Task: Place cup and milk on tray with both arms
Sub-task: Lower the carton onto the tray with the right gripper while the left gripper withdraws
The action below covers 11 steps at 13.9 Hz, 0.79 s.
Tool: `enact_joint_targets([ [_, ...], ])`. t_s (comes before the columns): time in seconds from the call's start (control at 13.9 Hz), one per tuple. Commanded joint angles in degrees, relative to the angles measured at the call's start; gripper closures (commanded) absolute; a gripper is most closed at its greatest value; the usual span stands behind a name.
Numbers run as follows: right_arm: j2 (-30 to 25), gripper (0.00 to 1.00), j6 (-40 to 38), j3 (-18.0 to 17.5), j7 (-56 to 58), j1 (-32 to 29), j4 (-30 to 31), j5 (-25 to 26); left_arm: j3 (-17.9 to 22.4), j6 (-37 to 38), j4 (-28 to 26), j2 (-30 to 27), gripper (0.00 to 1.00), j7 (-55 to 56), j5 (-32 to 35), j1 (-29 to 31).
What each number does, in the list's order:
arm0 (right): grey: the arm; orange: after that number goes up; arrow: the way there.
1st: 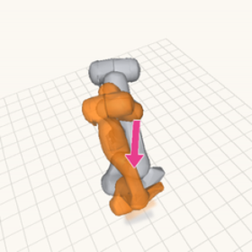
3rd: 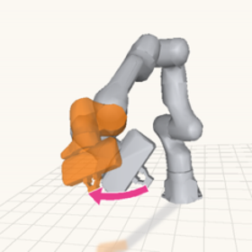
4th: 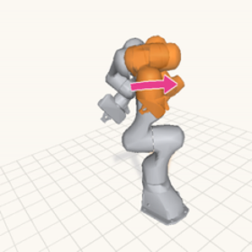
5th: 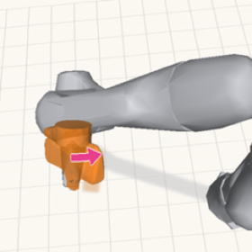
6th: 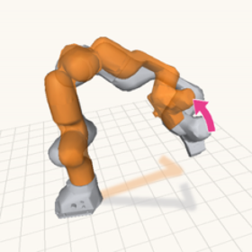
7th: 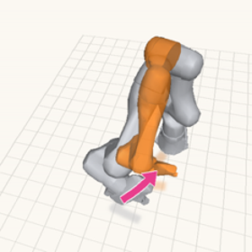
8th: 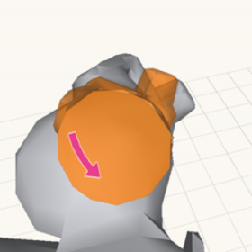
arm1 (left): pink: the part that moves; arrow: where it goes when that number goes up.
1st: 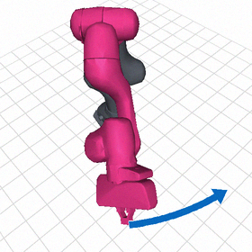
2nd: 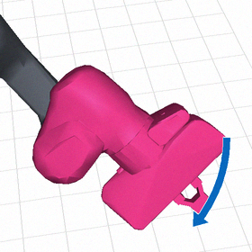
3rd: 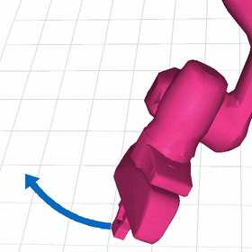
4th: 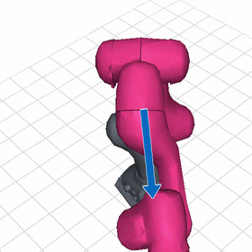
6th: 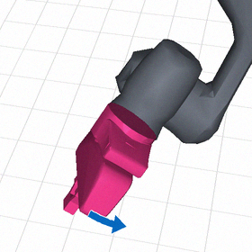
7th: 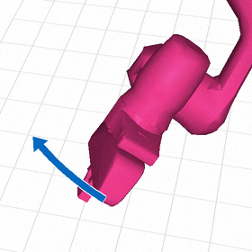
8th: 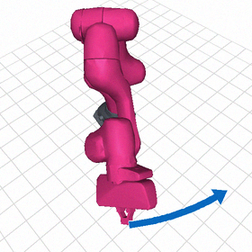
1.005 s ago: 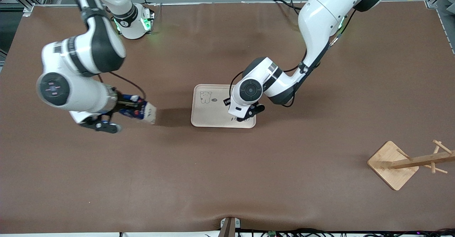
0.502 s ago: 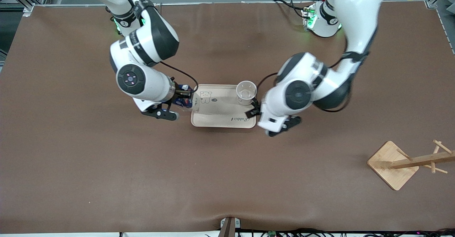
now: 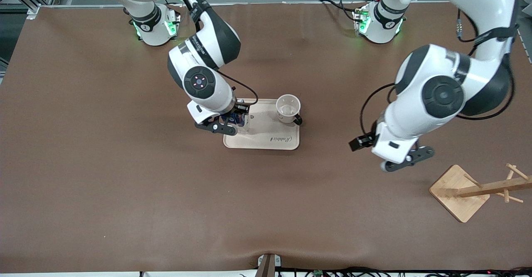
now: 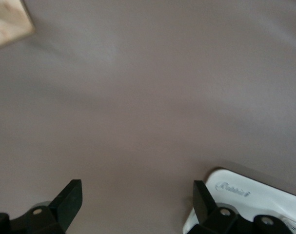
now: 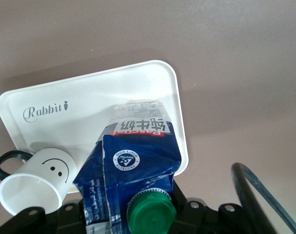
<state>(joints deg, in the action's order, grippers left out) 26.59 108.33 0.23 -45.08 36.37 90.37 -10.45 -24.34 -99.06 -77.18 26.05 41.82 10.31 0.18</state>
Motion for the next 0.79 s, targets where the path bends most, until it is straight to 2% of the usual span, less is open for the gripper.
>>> enact_joint_targets([
  [0.0, -0.1, 0.61, 5.2, 0.7, -1.4, 1.4, 3.1, 1.7, -0.1, 1.1, -1.4, -4.2, 0.0, -7.1, 1.5, 3.5],
  [0.14, -0.1, 0.45, 6.3, 0.7, -1.5, 2.4, 3.5, 1.7, -0.1, 2.6, -1.3, -5.7, 0.0, -12.0, 1.5, 6.0],
  [0.22, 0.0, 0.28, 6.3, 0.7, -1.5, 2.6, 3.7, 1.8, -0.1, 3.2, -1.3, -6.6, 0.0, -13.5, 1.5, 6.8],
  [0.29, 0.0, 0.0, 6.2, 0.7, -1.3, 2.4, 3.7, 1.8, -0.2, 4.1, -1.3, -7.2, 0.0, -14.7, 1.5, 7.8],
  [0.72, -1.4, 0.0, 0.9, 0.8, -0.5, 1.4, 0.7, 1.8, -0.1, 6.2, -1.3, -11.9, 0.0, -16.2, 1.5, 8.2],
])
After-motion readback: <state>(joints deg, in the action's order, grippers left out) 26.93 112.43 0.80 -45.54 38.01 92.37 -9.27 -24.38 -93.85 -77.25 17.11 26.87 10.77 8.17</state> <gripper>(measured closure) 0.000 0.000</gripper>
